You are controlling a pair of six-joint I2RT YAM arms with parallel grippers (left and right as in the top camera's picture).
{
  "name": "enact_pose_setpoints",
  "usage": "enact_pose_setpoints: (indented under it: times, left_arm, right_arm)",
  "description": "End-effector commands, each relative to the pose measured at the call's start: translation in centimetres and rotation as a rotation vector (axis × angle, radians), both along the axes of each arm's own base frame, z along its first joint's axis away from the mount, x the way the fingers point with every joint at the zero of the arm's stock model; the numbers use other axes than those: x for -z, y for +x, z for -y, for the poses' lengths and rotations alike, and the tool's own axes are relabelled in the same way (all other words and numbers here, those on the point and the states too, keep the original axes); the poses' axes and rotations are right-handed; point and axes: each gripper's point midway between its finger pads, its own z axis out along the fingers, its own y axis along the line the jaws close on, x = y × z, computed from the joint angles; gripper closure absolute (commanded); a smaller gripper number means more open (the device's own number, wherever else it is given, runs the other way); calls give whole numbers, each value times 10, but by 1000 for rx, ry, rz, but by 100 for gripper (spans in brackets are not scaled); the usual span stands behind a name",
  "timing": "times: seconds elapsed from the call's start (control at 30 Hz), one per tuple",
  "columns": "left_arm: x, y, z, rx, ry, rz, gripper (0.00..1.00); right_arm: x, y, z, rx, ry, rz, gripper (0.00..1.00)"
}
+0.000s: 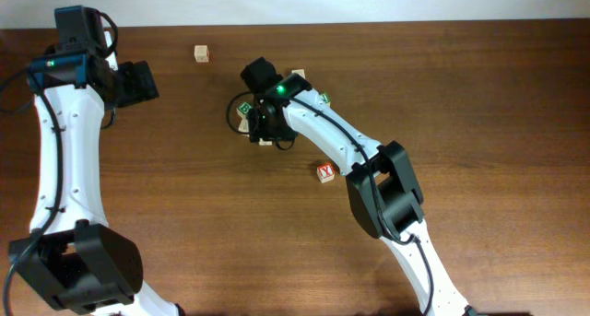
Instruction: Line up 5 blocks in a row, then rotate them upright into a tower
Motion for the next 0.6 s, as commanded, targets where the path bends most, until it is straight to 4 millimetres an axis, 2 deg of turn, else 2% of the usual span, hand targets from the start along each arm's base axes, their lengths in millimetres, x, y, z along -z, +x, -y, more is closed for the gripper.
enact_pose_setpoints:
  times: [0.0,0.33,0.37,0.4,0.57]
  left_arm:
    - [-7,3,-5,-22,7,20,1]
    - [-7,3,-5,-22,7,20,1]
    - [-7,3,-5,-22,7,20,1]
    - [-7,3,-5,-22,7,20,1]
    - [-7,3,-5,-22,7,20,1]
  right_arm:
    - [7,3,10,34,-43,6,50]
    - [8,-3,14,34,-60,-18,72]
    - [6,-4,15,33,-66,-25,80]
    - [2,-5,17,35,-72,-32,82]
    - [-23,-23,34,35,-121,-98,82]
